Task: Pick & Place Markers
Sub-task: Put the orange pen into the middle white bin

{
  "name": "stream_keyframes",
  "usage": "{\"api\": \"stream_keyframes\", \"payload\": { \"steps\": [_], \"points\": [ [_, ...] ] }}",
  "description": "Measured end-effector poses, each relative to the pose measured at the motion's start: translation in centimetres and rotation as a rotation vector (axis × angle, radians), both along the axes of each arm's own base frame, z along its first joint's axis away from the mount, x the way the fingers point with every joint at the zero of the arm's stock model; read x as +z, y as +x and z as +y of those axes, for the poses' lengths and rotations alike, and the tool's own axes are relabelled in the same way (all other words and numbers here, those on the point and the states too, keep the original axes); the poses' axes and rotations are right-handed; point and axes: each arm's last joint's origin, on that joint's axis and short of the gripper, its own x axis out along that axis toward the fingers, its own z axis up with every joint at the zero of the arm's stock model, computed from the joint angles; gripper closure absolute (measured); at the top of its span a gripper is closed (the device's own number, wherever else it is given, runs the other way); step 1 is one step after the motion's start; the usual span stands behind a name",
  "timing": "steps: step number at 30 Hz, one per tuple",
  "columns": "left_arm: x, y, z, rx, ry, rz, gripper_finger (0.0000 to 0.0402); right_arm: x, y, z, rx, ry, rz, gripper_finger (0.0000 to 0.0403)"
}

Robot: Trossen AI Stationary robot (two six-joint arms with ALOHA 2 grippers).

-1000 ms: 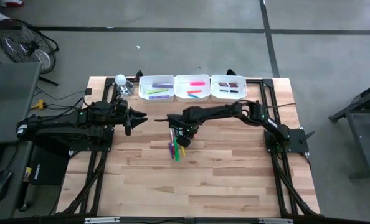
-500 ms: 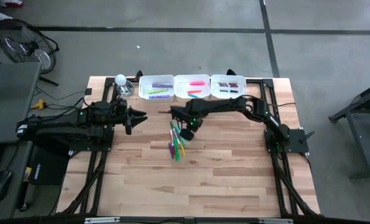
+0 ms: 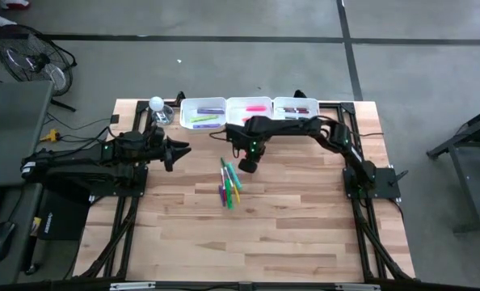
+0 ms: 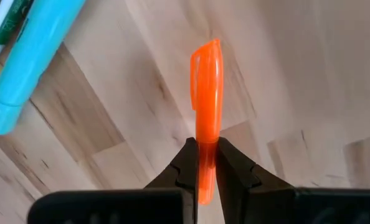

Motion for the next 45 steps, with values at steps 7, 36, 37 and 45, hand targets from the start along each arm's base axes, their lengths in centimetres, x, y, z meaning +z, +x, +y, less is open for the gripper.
{"api": "stream_keyframes", "payload": {
  "steps": [7, 36, 37, 45],
  "points": [
    [0.1, -0.1, 0.2, 0.1, -0.028, -0.02, 0.0257, 0.1, 0.3, -1.6, 0.106, 0.036, -0.093, 0.038],
    [0.1, -0.1, 0.4, 0.193, -0.178, -0.088, 0.0257, 3.5, -4.1, -15.7, 0.306, -0.218, -0.196, 0.0376],
    [0.1, -0.1, 0.4, 0.194, -0.178, -0.088, 0.0257, 3.4, -4.3, -16.1, 0.329, -0.209, -0.215, 0.0375],
    [0.1, -0.1, 0.4, 0.194, -0.178, -0.088, 0.0257, 3.4, -4.4, -17.0, 0.497, -0.189, -0.339, 0.0374]
  ]
}}
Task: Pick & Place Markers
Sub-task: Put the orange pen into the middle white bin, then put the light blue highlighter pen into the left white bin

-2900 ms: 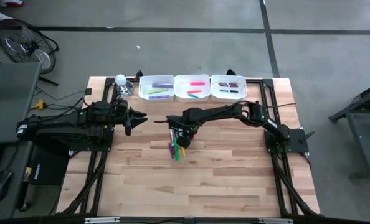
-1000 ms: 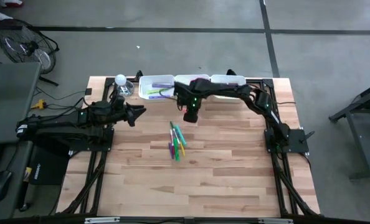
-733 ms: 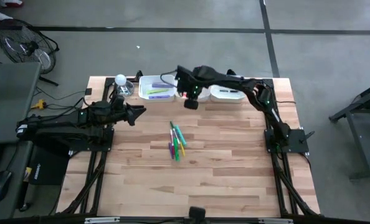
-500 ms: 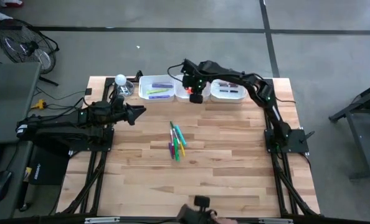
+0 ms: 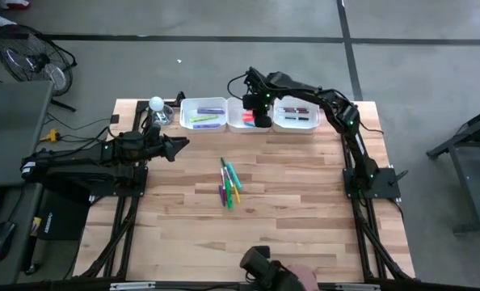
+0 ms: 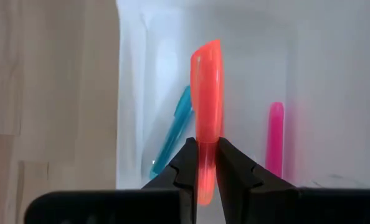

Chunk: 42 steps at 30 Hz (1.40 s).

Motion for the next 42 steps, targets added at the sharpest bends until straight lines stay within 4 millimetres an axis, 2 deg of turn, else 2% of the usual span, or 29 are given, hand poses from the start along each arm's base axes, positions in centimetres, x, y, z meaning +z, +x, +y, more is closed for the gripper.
{"api": "stream_keyframes", "payload": {
  "steps": [6, 15, 20, 23, 27, 34, 39, 42],
  "points": [
    [0.1, 0.0, 0.0, 0.001, 0.002, -0.016, 0.0257, 0.0, 0.4, 0.4, 0.031, -0.006, -0.014, 0.0364],
    [0.2, 0.0, 0.0, 0.008, 0.004, -0.018, 0.0257, 0.0, 0.3, 0.5, 0.02, 0.019, -0.008, 0.029],
    [0.2, 0.0, 0.0, 0.008, 0.004, -0.017, 0.0257, 0.0, 0.5, 1.0, 0.007, 0.036, 0.006, 0.0263],
    [0.2, 0.0, 0.0, 0.008, 0.004, -0.017, 0.0257, 0.8, 1.0, 1.3, -0.032, 0.009, 0.012, 0.0253],
    [0.2, 0.0, 0.0, 0.007, 0.004, -0.017, 0.0257, 2.5, 1.9, 2.0, -0.182, -0.064, 0.019, 0.0242],
    [0.1, 0.0, 0.0, -0.018, 0.002, -0.009, 0.0257, 5.0, 3.9, 5.3, -0.446, -0.085, 0.003, 0.0233],
    [-0.3, 0.0, -0.2, -0.083, -0.019, 0.025, 0.0257, 5.6, 5.4, 8.8, -0.548, -0.164, 0.001, 0.0232],
    [-0.5, 0.0, -0.5, -0.158, -0.042, 0.048, 0.0257, 5.7, 6.1, 11.1, -0.643, -0.152, -0.014, 0.0232]
  ]
}}
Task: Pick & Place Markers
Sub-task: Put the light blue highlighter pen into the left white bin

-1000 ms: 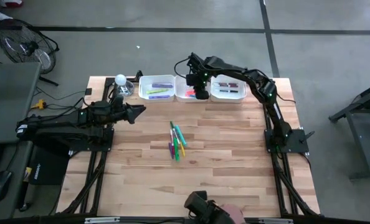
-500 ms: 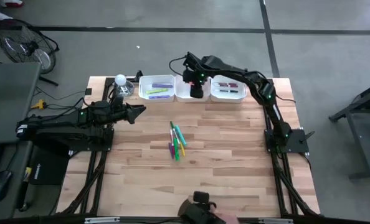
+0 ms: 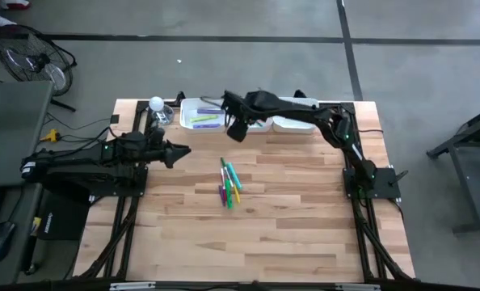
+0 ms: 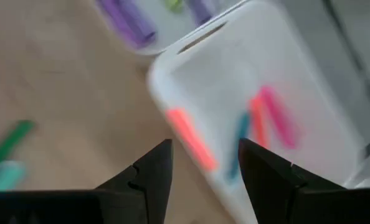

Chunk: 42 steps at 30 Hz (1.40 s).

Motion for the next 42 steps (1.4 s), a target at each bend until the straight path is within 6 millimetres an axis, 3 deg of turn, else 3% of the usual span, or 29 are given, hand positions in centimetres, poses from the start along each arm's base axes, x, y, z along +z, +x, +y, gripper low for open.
{"api": "stream_keyframes", "payload": {
  "steps": [7, 15, 20, 31, 42],
  "points": [
    [-0.3, 0.0, -0.5, -0.167, -0.049, 0.029, 0.0257, -1.2, 1.1, 5.3, -0.087, 0.271, -0.056, 0.0232],
    [-0.3, 0.0, -0.8, -0.278, -0.051, 0.031, 0.0257, -4.2, 1.2, 10.0, -0.205, 0.346, -0.003, 0.0232],
    [-0.3, 0.0, -1.0, -0.337, -0.03, 0.033, 0.0257, -6.2, 1.1, 12.3, -0.187, 0.363, 0.028, 0.0227],
    [-0.3, 0.0, -1.2, -0.428, -0.043, 0.027, 0.0257, -9.4, 1.6, 15.0, -0.14, 0.41, -0.044, 0.0154],
    [-0.3, 0.0, -1.3, -0.443, -0.047, 0.027, 0.0257, -9.7, 1.9, 15.6, -0.156, 0.323, -0.075, 0.0148]
  ]
}}
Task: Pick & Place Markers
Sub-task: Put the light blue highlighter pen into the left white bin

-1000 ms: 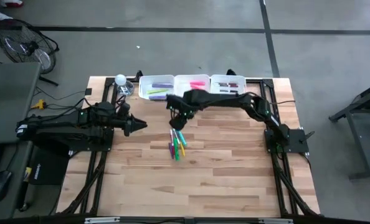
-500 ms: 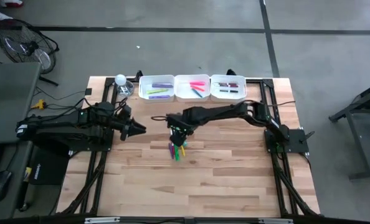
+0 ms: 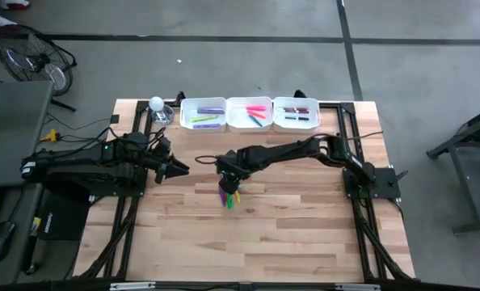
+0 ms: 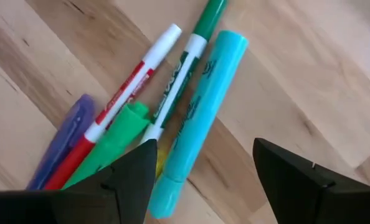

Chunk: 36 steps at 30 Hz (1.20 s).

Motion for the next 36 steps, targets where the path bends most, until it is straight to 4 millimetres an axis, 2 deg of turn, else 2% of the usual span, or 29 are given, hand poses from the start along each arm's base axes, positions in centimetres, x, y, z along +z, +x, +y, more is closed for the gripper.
{"api": "stream_keyframes", "payload": {
  "steps": [9, 18, 29, 36],
  "points": [
    [-0.4, -0.1, 0.0, 0.001, -0.005, 0.04, 0.0257, -1.2, 0.1, -0.2, -0.047, -0.041, 0.028, 0.0148],
    [-0.5, -0.2, 0.0, 0.001, -0.007, 0.052, 0.0257, -2.7, -0.1, 0.5, -0.068, -0.031, 0.099, 0.0149],
    [-0.7, -0.2, 0.0, 0.001, -0.011, 0.078, 0.0257, -2.9, -0.9, 0.1, -0.089, 0.013, 0.181, 0.015],
    [-0.9, -0.3, 0.0, 0.002, -0.013, 0.097, 0.0257, -3.0, -1.1, -0.6, 0.049, 0.043, 0.221, 0.0191]
  ]
}}
